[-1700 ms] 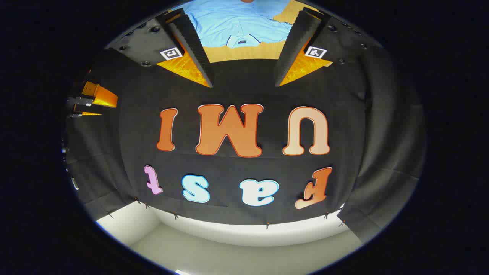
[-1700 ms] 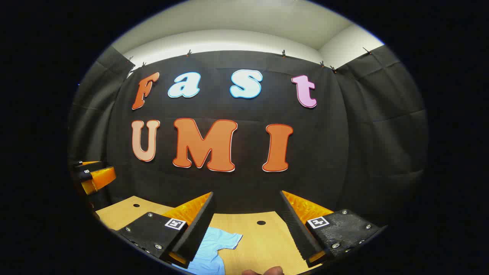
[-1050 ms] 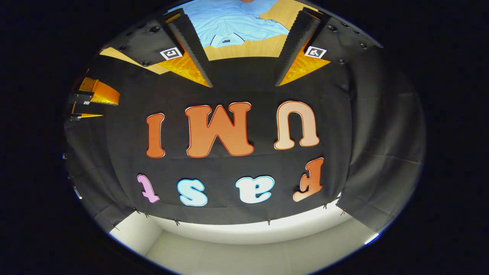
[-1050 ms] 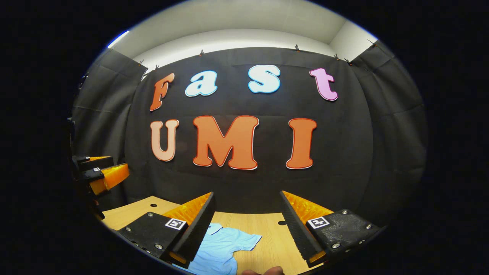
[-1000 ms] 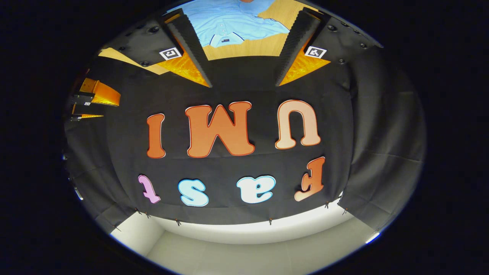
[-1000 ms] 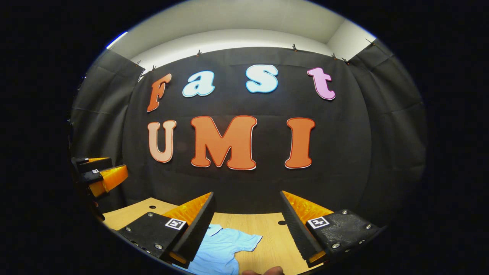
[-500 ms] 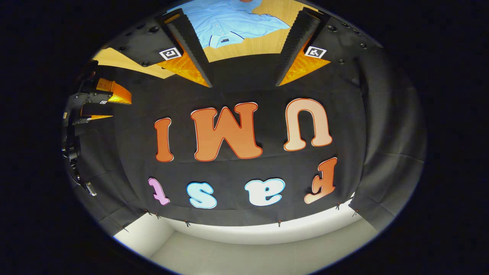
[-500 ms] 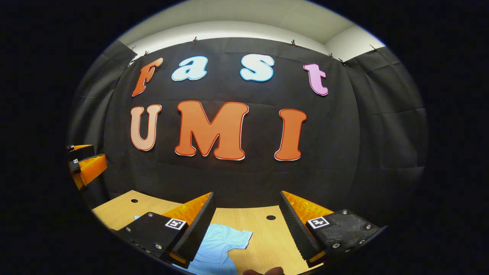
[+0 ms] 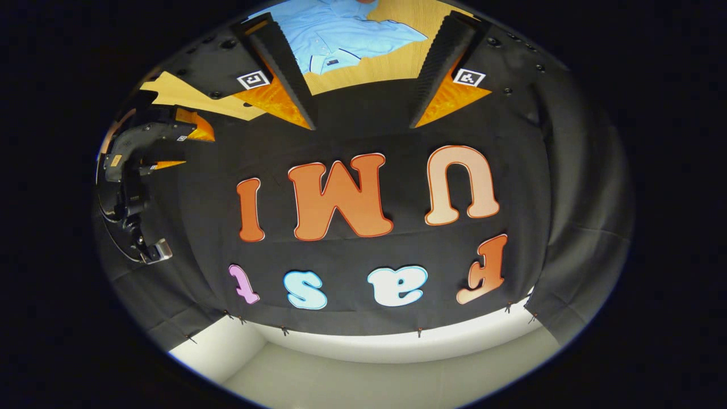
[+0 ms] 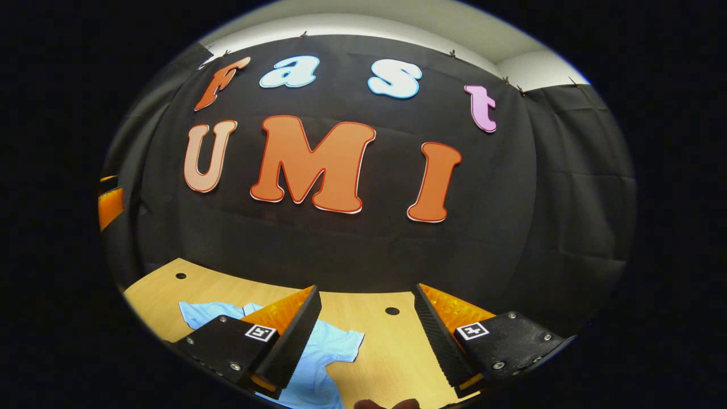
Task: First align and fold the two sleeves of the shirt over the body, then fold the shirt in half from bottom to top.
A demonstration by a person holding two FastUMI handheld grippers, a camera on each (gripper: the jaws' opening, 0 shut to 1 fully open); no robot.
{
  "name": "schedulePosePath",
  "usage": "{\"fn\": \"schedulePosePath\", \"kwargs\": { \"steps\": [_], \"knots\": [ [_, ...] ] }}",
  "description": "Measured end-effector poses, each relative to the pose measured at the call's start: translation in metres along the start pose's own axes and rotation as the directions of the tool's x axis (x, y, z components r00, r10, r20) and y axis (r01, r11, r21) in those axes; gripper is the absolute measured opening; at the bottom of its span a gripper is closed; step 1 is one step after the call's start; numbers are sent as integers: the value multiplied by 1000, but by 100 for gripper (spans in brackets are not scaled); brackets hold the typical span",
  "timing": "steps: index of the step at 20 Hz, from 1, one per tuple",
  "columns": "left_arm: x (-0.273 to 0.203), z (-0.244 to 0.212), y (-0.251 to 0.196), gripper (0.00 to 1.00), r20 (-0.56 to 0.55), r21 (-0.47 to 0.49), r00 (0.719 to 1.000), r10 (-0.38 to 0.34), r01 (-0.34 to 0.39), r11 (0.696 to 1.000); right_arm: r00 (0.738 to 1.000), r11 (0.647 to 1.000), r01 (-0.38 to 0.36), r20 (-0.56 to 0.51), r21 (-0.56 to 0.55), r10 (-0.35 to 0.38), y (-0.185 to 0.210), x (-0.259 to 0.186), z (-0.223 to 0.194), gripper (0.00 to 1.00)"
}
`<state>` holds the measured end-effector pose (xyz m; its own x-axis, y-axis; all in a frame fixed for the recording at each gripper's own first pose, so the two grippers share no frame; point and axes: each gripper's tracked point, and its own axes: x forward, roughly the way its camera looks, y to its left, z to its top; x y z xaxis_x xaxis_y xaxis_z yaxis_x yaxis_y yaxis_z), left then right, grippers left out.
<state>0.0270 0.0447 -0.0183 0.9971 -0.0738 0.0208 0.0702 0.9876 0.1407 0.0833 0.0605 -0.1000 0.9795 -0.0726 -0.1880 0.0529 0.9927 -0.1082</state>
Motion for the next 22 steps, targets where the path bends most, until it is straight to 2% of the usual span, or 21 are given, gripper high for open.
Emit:
{"fn": "schedulePosePath", "kwargs": {
  "steps": [6, 12, 15, 17, 22],
  "knots": [
    [8, 12, 0, 100, 27, 20, 996, 87, -88, 996, 994, 998, -54, -92, 25, 56, 0, 44, -32, 99],
    [15, 11, -6, 100, 21, 43, 989, 146, -146, 988, 973, 996, -90, -212, 26, 93, -2, 81, -72, 99],
    [20, 10, -5, 100, 13, 44, 986, 165, -165, 985, 953, 993, -112, -280, 38, 118, 4, 98, -95, 99],
    [21, 5, -2, 100, -4, 43, 983, 184, -184, 982, 929, 987, -149, -334, 61, 161, 14, 106, -112, 100],
    [21, -5, 6, 100, -40, 51, 969, 245, -243, 969, 880, 982, -166, -437, 88, 188, 23, 121, -148, 100]
  ]
}}
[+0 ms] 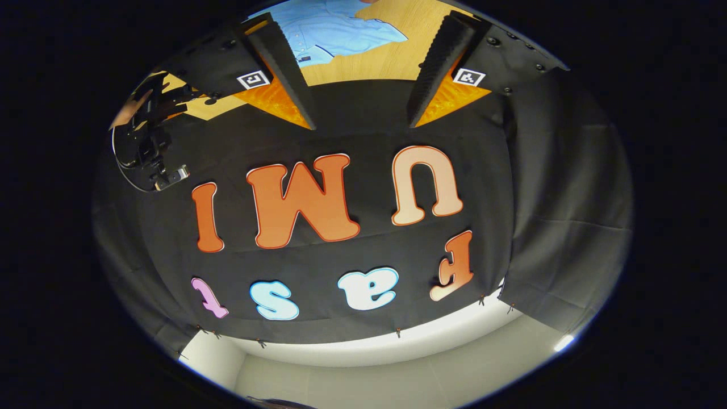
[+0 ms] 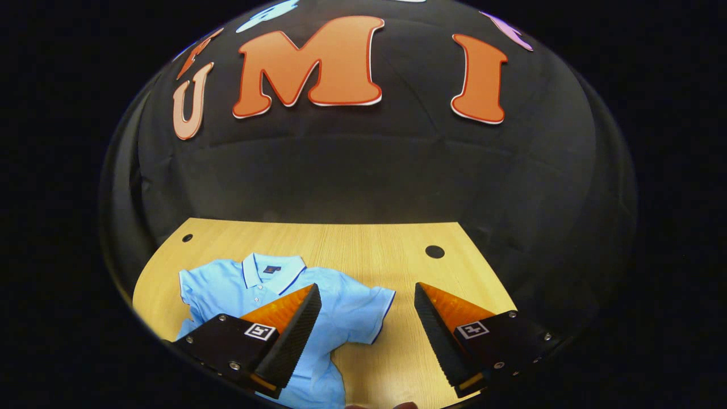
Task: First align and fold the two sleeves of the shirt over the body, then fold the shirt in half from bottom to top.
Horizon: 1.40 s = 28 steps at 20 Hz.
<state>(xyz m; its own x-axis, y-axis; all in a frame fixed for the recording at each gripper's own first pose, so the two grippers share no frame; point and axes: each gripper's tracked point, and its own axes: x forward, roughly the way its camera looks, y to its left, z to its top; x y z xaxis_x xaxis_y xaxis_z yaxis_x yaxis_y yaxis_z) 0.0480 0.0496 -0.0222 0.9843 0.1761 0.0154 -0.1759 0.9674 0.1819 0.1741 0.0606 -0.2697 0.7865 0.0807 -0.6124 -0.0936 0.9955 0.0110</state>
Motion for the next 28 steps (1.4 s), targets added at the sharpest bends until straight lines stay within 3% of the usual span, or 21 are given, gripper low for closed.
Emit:
{"fn": "schedulePosePath", "kwargs": {
  "steps": [6, 10, 17, 19, 28],
  "knots": [
    [-2, -9, 7, 100, -41, 25, 998, 53, -52, 998, 987, 1000, 14, -160, -2, -15, -10, 42, -38, 100],
    [-2, -16, 8, 100, -63, 41, 995, 82, -79, 996, 952, 999, 6, -306, 47, 9, -10, 63, -73, 99],
    [-10, -28, 9, 100, -112, 57, 985, 129, -123, 991, 895, 1000, 16, -446, -13, -20, -16, 95, -113, 97],
    [-12, -30, 10, 100, -122, 66, 982, 142, -135, 989, 875, 1000, 2, -484, -9, -6, -16, 101, -119, 93],
    [-15, -34, 0, 100, -152, 102, 976, 158, -143, 984, 830, 999, 29, -556, -19, -35, -22, 141, -129, 74]
  ]
}}
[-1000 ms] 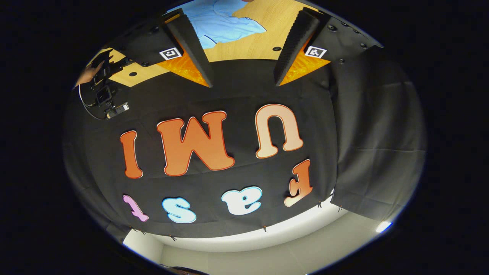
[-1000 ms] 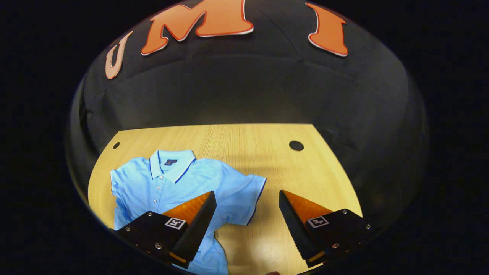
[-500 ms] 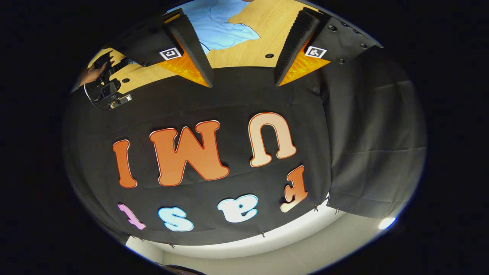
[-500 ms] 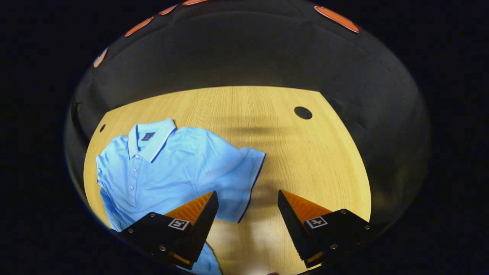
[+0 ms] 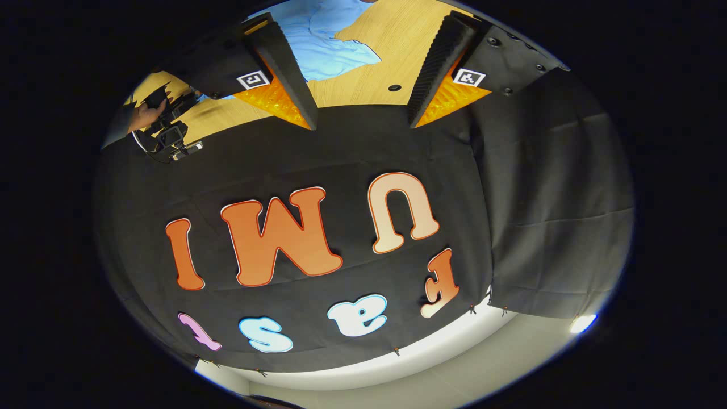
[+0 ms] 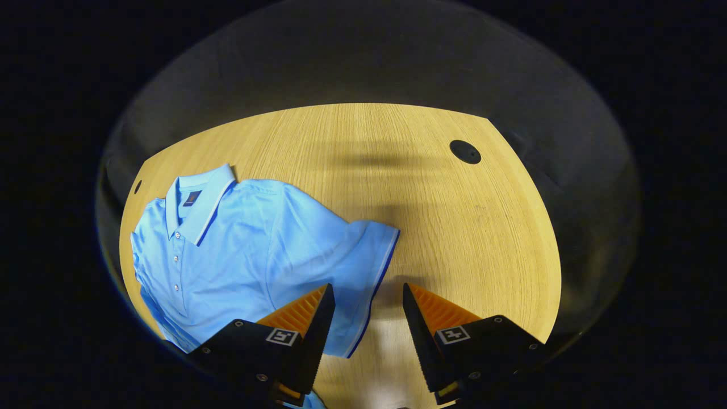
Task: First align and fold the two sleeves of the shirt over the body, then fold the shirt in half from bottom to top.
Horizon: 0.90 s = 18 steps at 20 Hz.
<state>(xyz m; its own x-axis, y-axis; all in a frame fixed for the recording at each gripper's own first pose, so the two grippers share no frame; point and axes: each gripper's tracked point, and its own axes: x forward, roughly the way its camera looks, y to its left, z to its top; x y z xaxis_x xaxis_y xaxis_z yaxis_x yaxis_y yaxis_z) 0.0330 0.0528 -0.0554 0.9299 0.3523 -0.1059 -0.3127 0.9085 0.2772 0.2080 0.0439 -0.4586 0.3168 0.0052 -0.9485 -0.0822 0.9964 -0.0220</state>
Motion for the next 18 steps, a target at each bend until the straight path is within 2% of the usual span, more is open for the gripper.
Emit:
{"fn": "schedulePosePath", "kwargs": {
  "steps": [3, 5, 7, 8, 9, 10, 12, 15, 18],
  "knots": [
    [1, -1, -6, 100, -7, 7, 1000, -3, 3, 1000, 1000, 999, -17, -24, 31, 18, 2, 4, -1, 67],
    [4, -1, -8, 100, -12, 9, 1000, -4, 4, 1000, 999, 999, -26, -33, 44, 28, 8, 4, -3, 57],
    [4, -2, -12, 100, -15, 9, 1000, -9, 9, 1000, 999, 999, -30, -35, 39, 31, 13, 5, -4, 43],
    [4, 0, -12, 100, -13, 12, 1000, -10, 10, 1000, 999, 998, -32, -41, 47, 34, 13, 4, -4, 24],
    [3, 0, -13, 100, -10, 14, 1000, -11, 11, 1000, 998, 998, -36, -45, 57, 38, 13, 4, -5, 21],
    [3, 1, -14, 100, -6, 15, 1000, -11, 11, 1000, 998, 996, -44, -50, 75, 48, 12, 2, -4, 12],
    [2, 1, -13, 100, -9, 11, 1000, -8, 8, 1000, 991, 984, -123, -42, 127, 129, 21, -1, -1, 6],
    [-2, -2, -8, 100, -13, 0, 1000, 2, -2, 1000, 986, 974, -169, 22, 151, 167, 25, -11, 15, 5],
    [-3, -4, -3, 100, -26, -15, 1000, 14, -14, 1000, 966, 949, -258, 59, 182, 252, 45, -28, 28, 4]
  ]
}}
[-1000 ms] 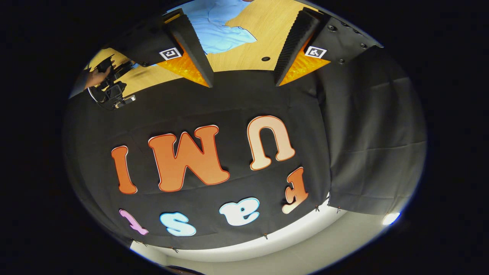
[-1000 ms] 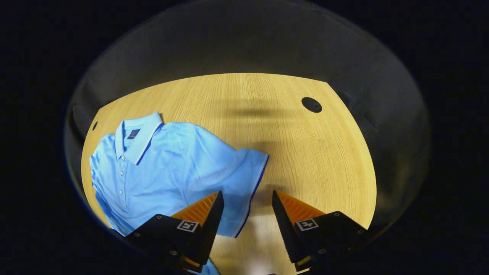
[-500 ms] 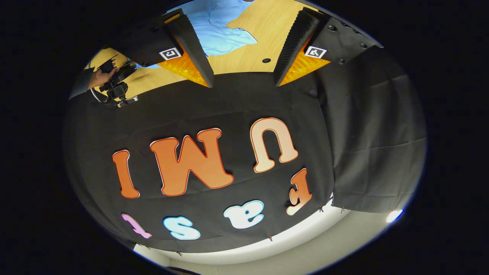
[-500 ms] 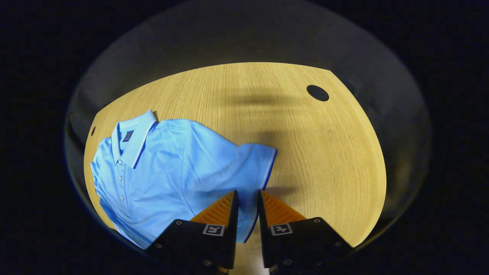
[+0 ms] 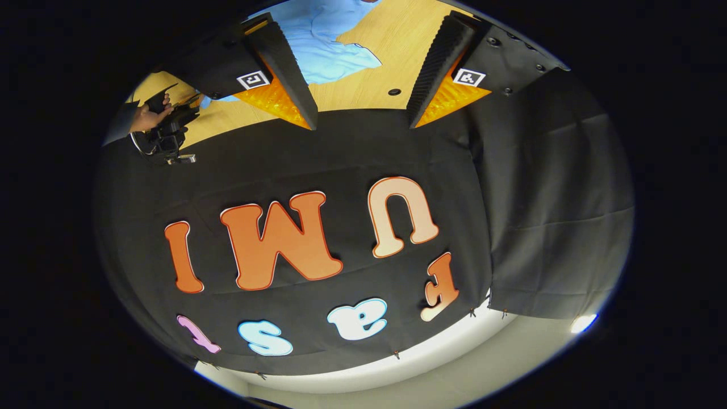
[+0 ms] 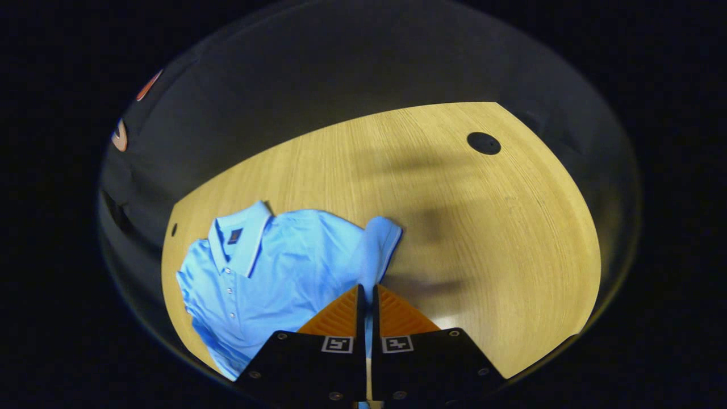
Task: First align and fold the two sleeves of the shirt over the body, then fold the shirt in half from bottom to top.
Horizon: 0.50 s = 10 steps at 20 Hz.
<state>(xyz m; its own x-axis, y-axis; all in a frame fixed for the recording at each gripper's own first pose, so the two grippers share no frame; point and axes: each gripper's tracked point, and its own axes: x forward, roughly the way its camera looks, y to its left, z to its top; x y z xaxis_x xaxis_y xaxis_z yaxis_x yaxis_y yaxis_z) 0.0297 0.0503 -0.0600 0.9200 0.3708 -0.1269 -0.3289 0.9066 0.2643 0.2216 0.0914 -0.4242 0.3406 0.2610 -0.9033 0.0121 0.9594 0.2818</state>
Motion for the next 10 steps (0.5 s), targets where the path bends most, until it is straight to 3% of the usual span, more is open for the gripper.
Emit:
{"fn": "schedulePosePath", "kwargs": {
  "steps": [3, 4, 5, 10],
  "knots": [
    [-3, -1, 6, 100, 0, -3, 1000, 16, -16, 1000, 995, 994, -99, 5, 36, 99, 31, -8, 6, 4],
    [-4, 1, 8, 100, 1, -1, 1000, 21, -21, 1000, 993, 993, -118, 10, 27, 117, 41, -7, 7, 9],
    [-5, 0, 10, 100, 2, 0, 1000, 26, -26, 1000, 992, 991, -130, 9, 15, 130, 51, -6, 5, 4],
    [-9, -5, 20, 100, -14, -12, 999, 43, -43, 999, 986, 985, -167, -3, -46, 167, 93, 0, 0, 4]
  ]
}}
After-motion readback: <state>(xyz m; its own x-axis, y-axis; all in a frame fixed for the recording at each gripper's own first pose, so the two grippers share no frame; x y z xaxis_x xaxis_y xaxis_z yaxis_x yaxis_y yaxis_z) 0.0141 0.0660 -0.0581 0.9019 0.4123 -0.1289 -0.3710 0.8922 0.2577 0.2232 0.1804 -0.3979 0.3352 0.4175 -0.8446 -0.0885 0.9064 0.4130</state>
